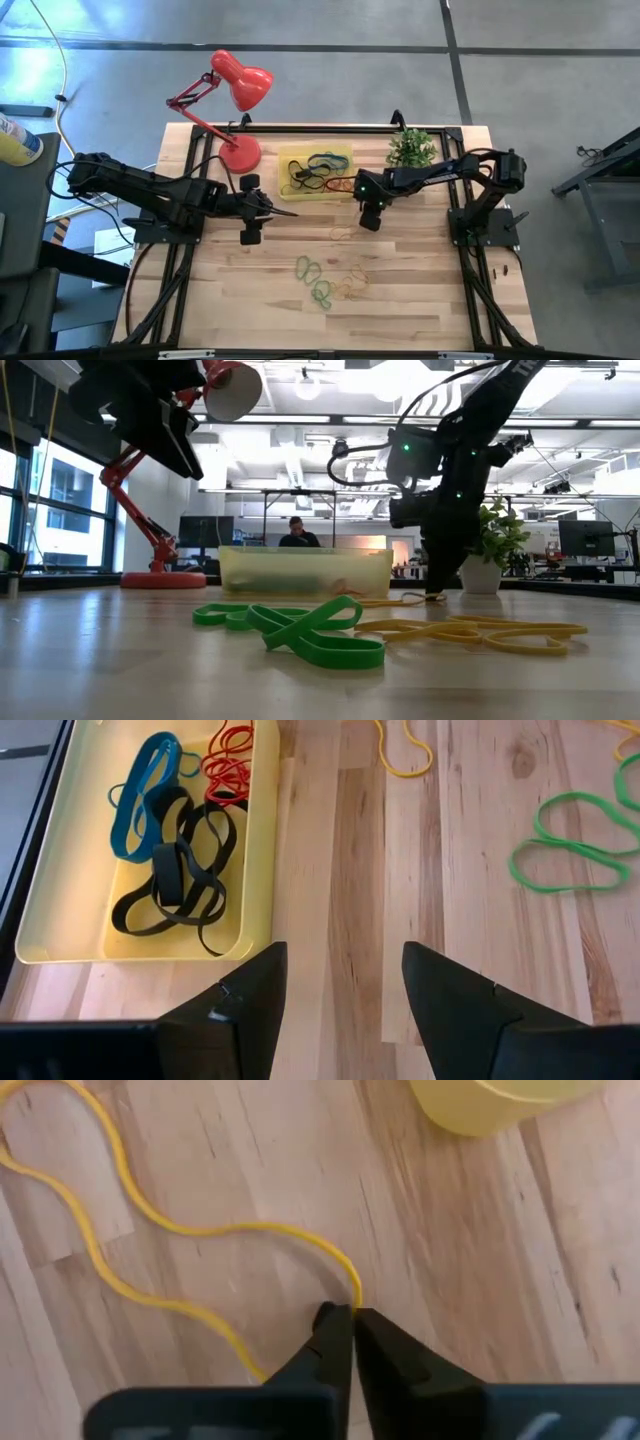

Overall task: Pick and place rubber bands into bin
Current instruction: Put the yellow rubber band into the yellow container

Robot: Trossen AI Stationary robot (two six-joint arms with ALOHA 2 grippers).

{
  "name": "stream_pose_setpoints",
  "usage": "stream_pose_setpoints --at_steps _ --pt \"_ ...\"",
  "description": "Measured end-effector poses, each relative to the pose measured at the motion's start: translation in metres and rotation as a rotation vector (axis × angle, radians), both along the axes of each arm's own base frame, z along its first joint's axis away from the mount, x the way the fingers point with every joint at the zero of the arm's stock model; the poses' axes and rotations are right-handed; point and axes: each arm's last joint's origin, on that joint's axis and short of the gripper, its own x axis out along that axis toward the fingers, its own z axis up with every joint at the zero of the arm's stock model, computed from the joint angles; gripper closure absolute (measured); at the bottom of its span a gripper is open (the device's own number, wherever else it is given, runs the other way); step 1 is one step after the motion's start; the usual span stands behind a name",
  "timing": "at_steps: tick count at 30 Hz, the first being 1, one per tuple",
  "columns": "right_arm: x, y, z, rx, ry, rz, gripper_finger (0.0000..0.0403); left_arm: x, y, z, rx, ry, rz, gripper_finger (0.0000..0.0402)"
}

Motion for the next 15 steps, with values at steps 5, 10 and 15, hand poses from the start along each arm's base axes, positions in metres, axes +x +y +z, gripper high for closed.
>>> stream_pose_setpoints --at_steps 5,10,15 --pt "0.000 0.000 0.001 0.011 -0.002 -0.037 0.0397 0.000 0.000 0.000 0.000 0.000 0.000 0.0213" --pt "0.004 -0.001 0.014 -0.011 -0.039 -0.052 0.0401 0.000 0.000 0.000 0.000 0.000 0.000 0.0213" --pt "0.008 -0.002 0.041 -0.052 -0.130 -0.039 0.0402 0.000 0.000 0.000 -0.001 -0.002 0.000 0.0213"
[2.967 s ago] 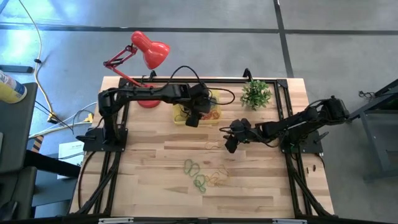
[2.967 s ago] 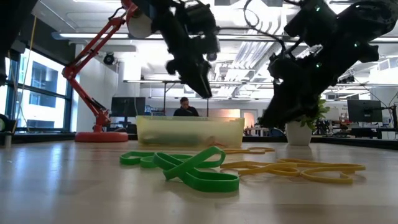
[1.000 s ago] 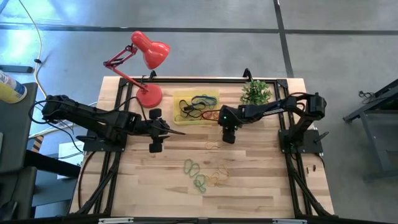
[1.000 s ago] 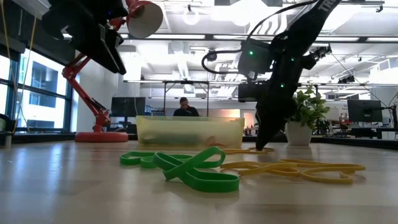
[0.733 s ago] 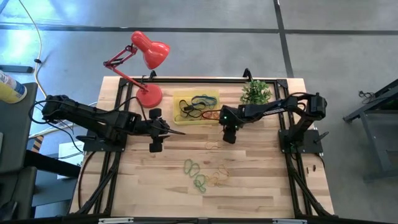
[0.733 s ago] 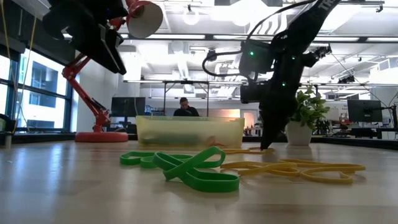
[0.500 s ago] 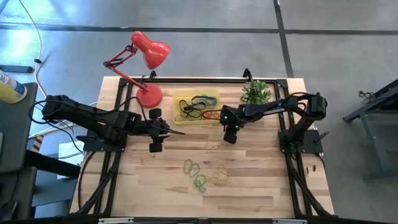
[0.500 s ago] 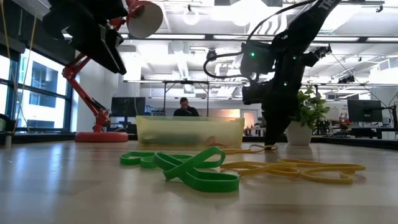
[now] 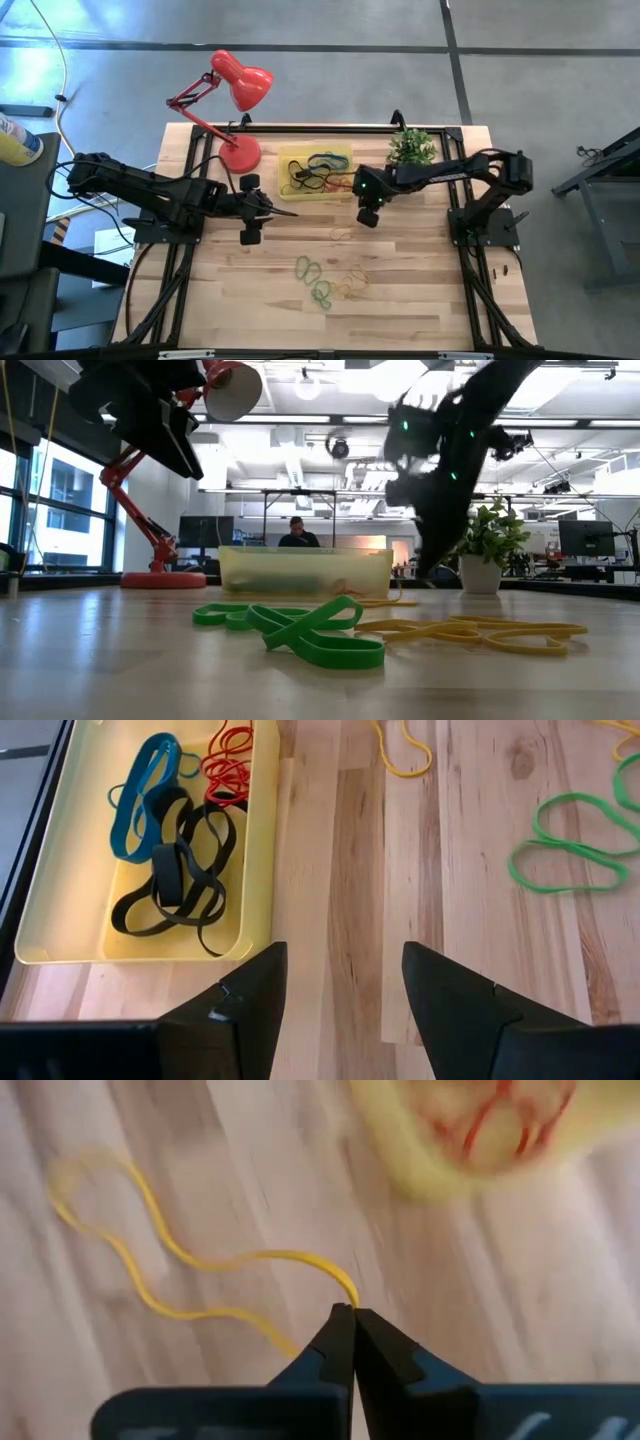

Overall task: Pick and place rubber bands into bin
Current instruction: Put the yellow rubber band into the yellow container

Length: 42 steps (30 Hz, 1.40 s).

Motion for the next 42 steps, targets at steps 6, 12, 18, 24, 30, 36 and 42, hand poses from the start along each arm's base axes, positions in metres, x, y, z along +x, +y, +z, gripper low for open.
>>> stream_pose_setpoints --at_steps 6,12,18,24,30,36,42 --pt "-0.002 0.000 0.036 -0.022 -0.070 0.000 0.0402 0.000 0.000 0.001 -0.001 -0.003 0.000 0.0213" --pt "0.002 -0.002 0.082 -0.091 -0.194 0.004 0.0402 0.000 0.000 0.001 0.000 -0.004 0.000 0.0213" --pt "0.016 -0.007 0.130 -0.232 -0.328 0.038 0.0403 0.000 0.000 0.001 0.000 -0.008 0.000 0.0213" --pt "0.034 -0.026 0.158 -0.318 -0.407 0.054 0.0403 0.003 0.000 0.004 0.008 -0.048 -0.012 0.0213" --pt "0.052 -0.043 0.161 -0.341 -0.405 0.077 0.0403 0.004 0.000 0.004 0.009 -0.053 -0.013 0.0213" --pt "0.061 -0.061 0.140 -0.300 -0.344 0.080 0.0403 0.004 0.000 0.004 0.008 -0.053 -0.011 0.0213" --pt "0.068 -0.081 0.107 -0.268 -0.235 0.071 0.0403 0.004 0.000 0.004 0.014 -0.053 -0.007 0.0213"
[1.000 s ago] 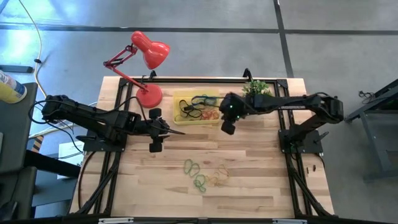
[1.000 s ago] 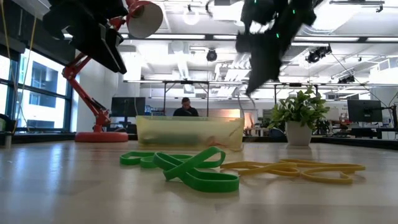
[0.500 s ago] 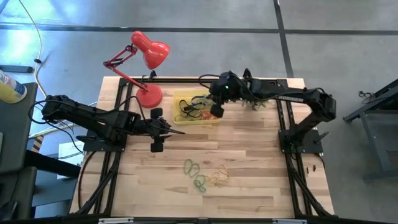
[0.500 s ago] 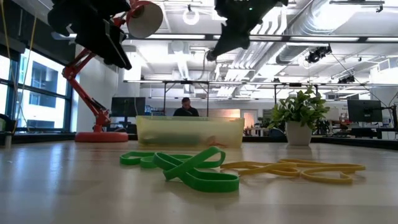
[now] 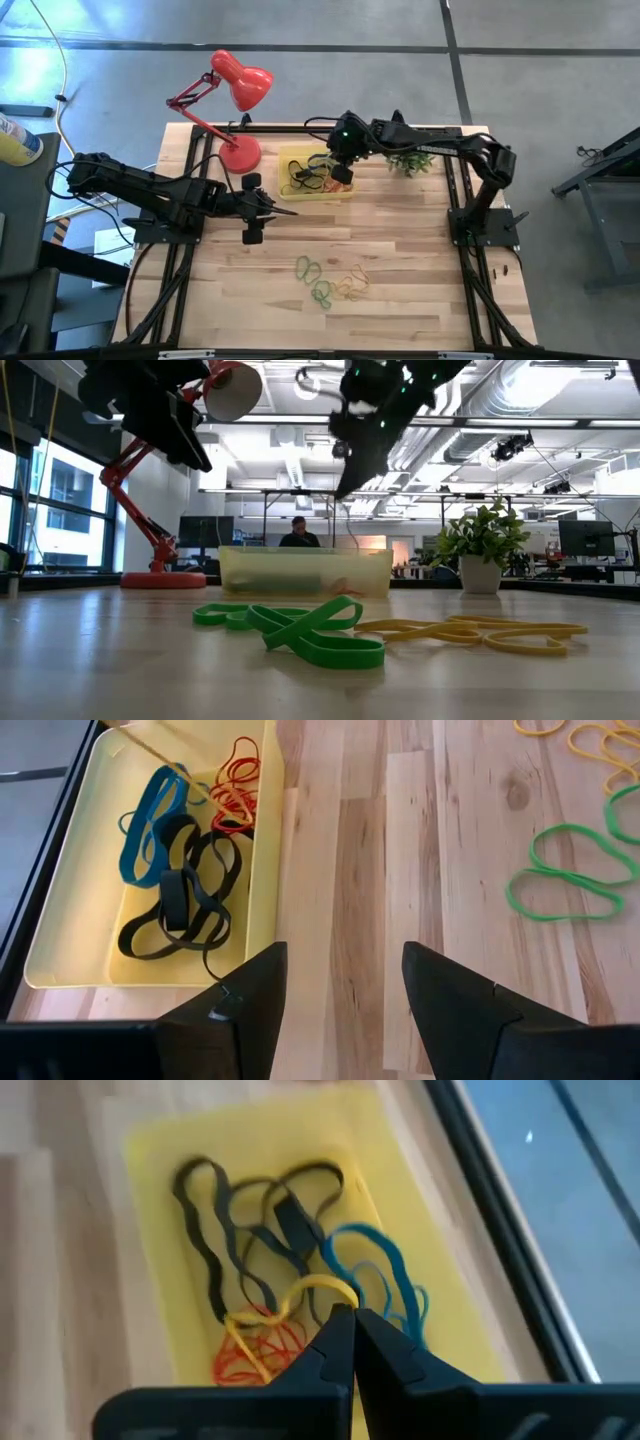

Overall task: Pick and place rubber bands into bin
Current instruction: Put the yellow rubber band into the yellow container

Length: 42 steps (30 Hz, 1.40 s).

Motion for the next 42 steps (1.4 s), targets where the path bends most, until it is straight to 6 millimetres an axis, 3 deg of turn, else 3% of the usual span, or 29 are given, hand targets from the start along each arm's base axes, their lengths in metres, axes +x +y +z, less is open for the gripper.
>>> stream_pose_setpoints --at_steps 8,14,22,32,37,42 --pt "0.008 -0.016 -0.044 0.117 0.111 0.009 0.0403 0.000 0.000 0.000 0.001 0.002 0.000 0.0213" --pt "0.010 -0.016 -0.060 0.142 0.162 0.015 0.0403 0.000 0.000 0.000 0.006 0.002 0.004 0.0213" --pt "0.007 -0.019 -0.060 0.229 0.147 0.021 0.0388 0.000 0.000 0.000 0.013 0.002 0.009 0.0213" --pt "0.003 -0.015 -0.060 0.293 0.174 0.045 0.0255 0.000 0.000 0.000 0.013 0.002 0.011 0.0213" --pt "0.003 0.003 -0.042 0.275 0.145 0.098 0.0216 0.000 0.000 0.000 0.013 0.001 0.010 0.0213" --pt "-0.003 0.037 -0.020 0.274 0.173 0.194 0.0209 0.000 0.000 0.000 0.014 0.002 0.010 0.0213"
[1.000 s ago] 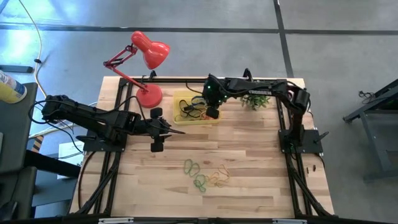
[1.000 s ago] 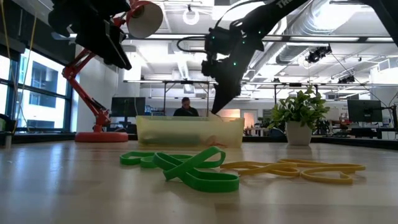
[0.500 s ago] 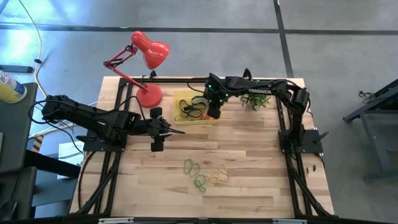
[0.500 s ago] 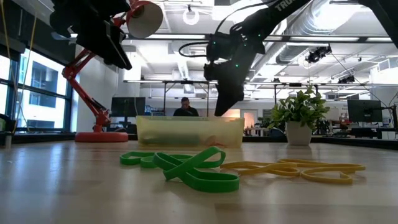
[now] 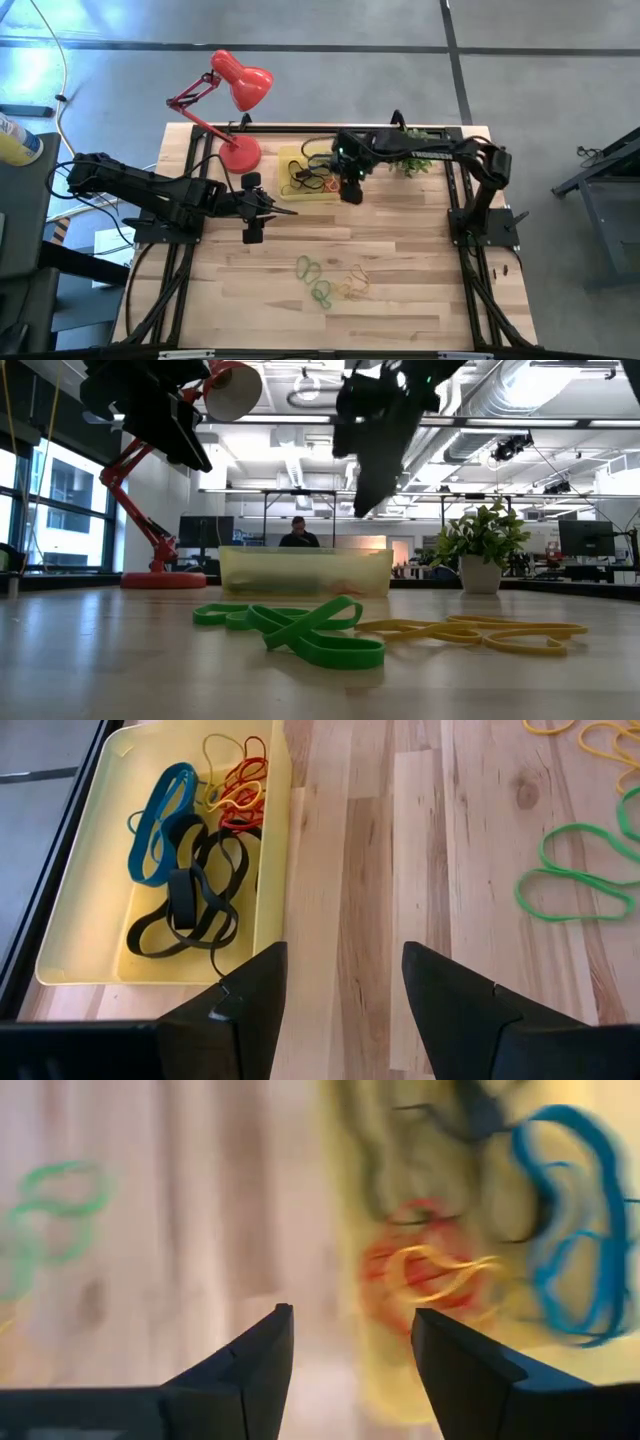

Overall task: Pick and place rubber bands into bin
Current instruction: Put the yellow rubber band into the yellow container

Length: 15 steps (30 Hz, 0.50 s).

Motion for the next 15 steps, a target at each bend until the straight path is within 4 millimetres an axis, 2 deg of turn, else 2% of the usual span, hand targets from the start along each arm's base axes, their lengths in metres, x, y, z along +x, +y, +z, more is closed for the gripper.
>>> stream_pose_setpoints --at_steps 7,12,15 --pt "-0.007 0.060 0.014 0.028 0.071 0.136 0.0232 0.000 0.001 0.000 0.022 0.001 0.016 0.0213" --pt "-0.004 0.099 0.014 0.030 0.077 0.211 0.0251 0.000 0.001 0.000 0.033 0.003 0.015 0.0213" --pt "-0.005 0.117 0.007 0.042 0.094 0.200 0.0261 0.000 0.001 0.000 0.033 0.003 0.015 0.0213"
